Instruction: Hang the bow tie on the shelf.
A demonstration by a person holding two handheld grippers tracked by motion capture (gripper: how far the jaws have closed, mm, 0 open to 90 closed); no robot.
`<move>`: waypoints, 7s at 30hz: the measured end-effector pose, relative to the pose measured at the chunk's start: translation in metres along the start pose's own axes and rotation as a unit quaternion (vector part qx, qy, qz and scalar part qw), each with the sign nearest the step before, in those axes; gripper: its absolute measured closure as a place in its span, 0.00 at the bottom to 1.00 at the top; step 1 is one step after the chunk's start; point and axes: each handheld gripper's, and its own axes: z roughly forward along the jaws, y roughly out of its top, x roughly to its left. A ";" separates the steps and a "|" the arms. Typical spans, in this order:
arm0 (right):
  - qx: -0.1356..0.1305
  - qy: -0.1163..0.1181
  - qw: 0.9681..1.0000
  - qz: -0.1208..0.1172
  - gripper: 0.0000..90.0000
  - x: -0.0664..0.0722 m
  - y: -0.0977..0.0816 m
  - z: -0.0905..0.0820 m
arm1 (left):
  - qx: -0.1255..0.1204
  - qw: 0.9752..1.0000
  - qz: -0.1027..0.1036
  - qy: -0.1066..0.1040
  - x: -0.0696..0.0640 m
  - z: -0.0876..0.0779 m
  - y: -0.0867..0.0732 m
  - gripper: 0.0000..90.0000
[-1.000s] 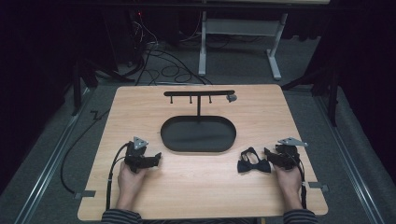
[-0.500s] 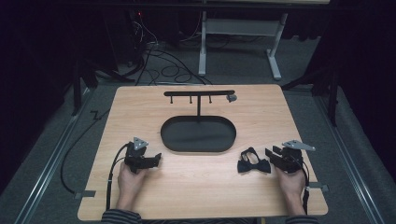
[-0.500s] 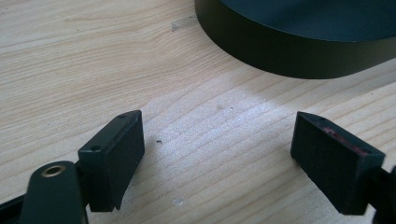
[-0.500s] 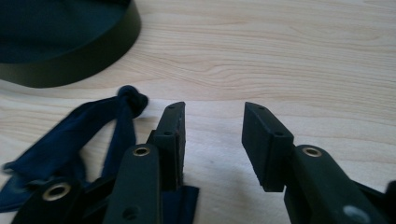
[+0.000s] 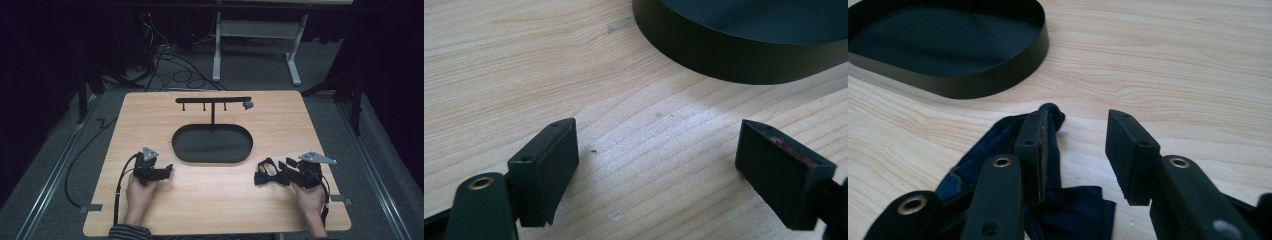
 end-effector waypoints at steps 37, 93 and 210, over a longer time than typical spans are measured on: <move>0.059 0.038 0.998 0.000 0.90 0.006 -0.005 0.041 | 0.000 1.000 0.000 0.000 0.000 0.000 0.000 0.20; -0.053 0.080 0.992 -0.083 1.00 0.051 0.055 0.013 | 0.000 1.000 0.000 0.000 0.000 0.000 0.000 0.20; -0.066 0.027 0.994 -0.088 0.91 0.046 0.171 0.064 | -0.002 1.000 0.001 -0.001 -0.001 0.000 0.000 0.21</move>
